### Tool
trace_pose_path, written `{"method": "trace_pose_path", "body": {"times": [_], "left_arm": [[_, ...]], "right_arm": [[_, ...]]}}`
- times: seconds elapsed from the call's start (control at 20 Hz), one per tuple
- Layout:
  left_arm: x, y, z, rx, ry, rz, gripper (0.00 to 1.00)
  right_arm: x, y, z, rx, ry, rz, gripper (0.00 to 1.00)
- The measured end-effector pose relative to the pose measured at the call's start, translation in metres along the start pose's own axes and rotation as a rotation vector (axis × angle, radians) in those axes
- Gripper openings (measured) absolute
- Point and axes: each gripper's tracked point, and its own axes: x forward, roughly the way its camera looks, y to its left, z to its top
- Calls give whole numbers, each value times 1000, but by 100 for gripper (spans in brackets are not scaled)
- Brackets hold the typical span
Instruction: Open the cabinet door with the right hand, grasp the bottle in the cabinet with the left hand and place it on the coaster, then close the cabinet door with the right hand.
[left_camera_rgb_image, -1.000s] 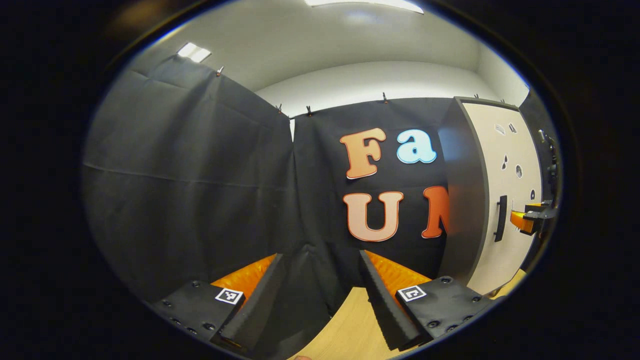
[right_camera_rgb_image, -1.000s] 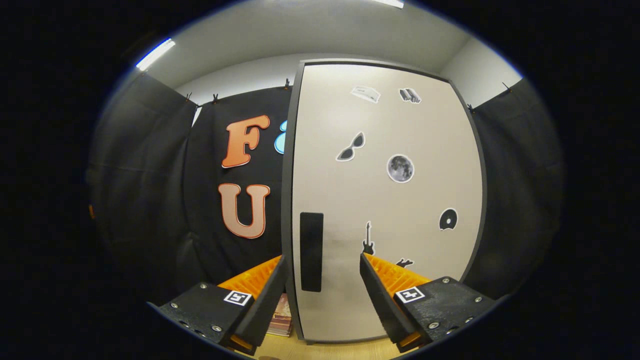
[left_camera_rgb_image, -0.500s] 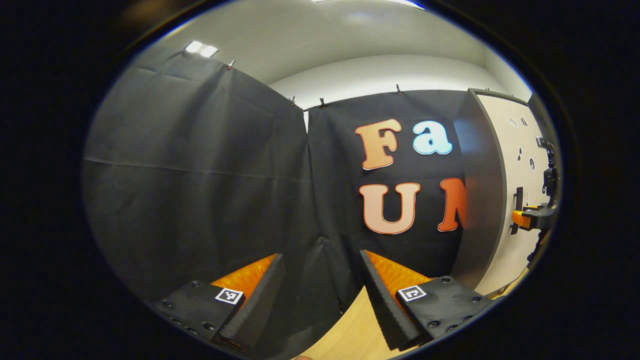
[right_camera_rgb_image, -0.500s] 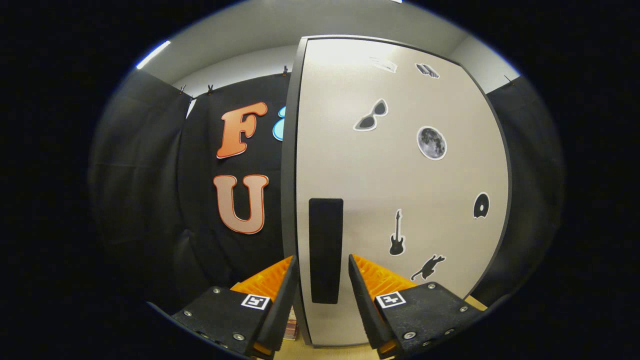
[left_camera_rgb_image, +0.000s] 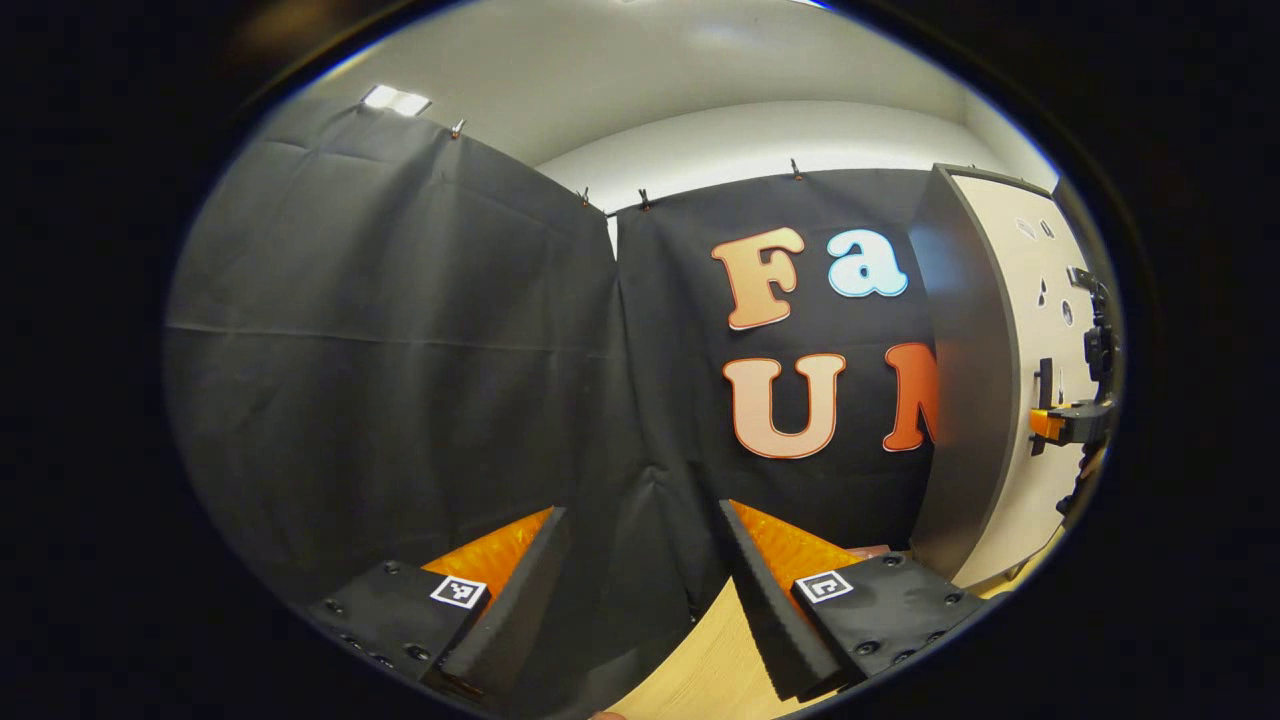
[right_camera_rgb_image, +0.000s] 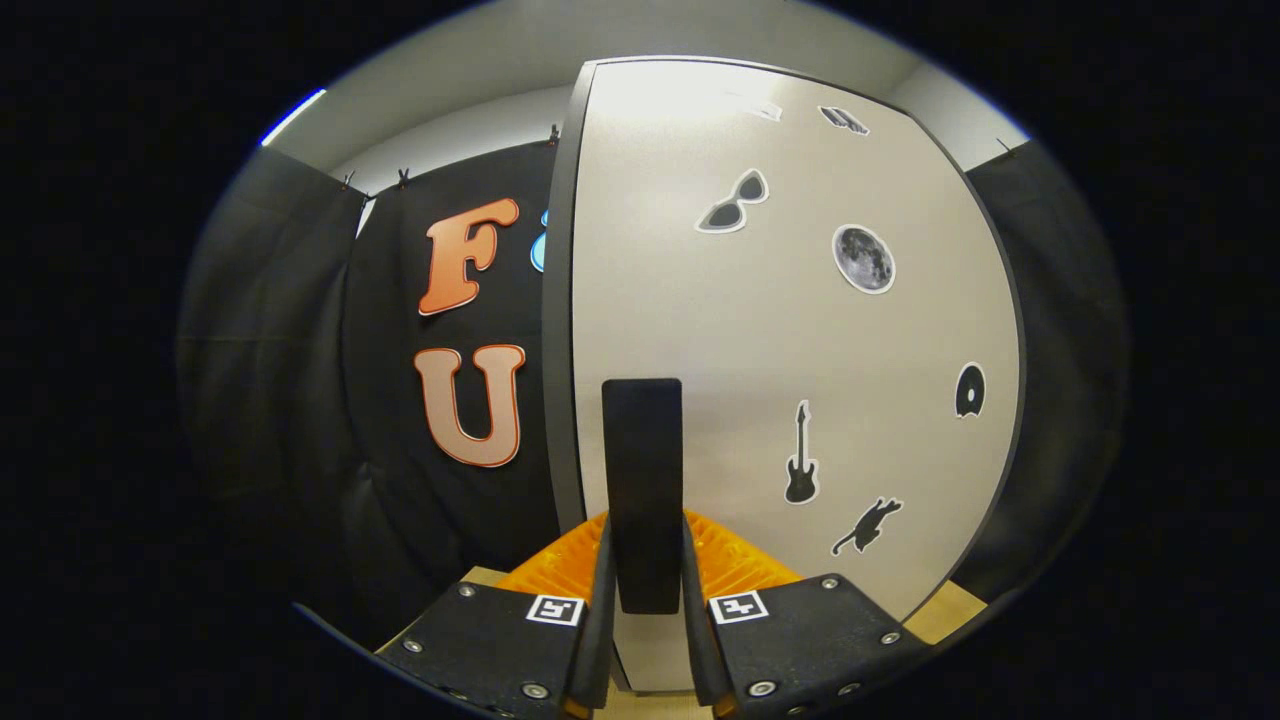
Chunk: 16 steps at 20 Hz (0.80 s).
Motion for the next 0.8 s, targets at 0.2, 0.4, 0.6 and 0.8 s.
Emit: {"method": "trace_pose_path", "body": {"times": [0.2, 0.4, 0.6, 0.8], "left_arm": [[-1, -10, 3, -7, -7, -11, 96], [-11, -9, 5, -10, -12, -21, 96], [-19, -11, 8, -11, -11, -28, 96], [-42, -20, 21, -2, -35, -55, 97]], "right_arm": [[-9, -2, 0, 29, 9, 16, 31], [-26, -3, 4, 16, 0, 18, 28], [-44, -2, 11, 50, 16, 31, 28], [-55, -8, 11, 52, 16, 39, 28]]}}
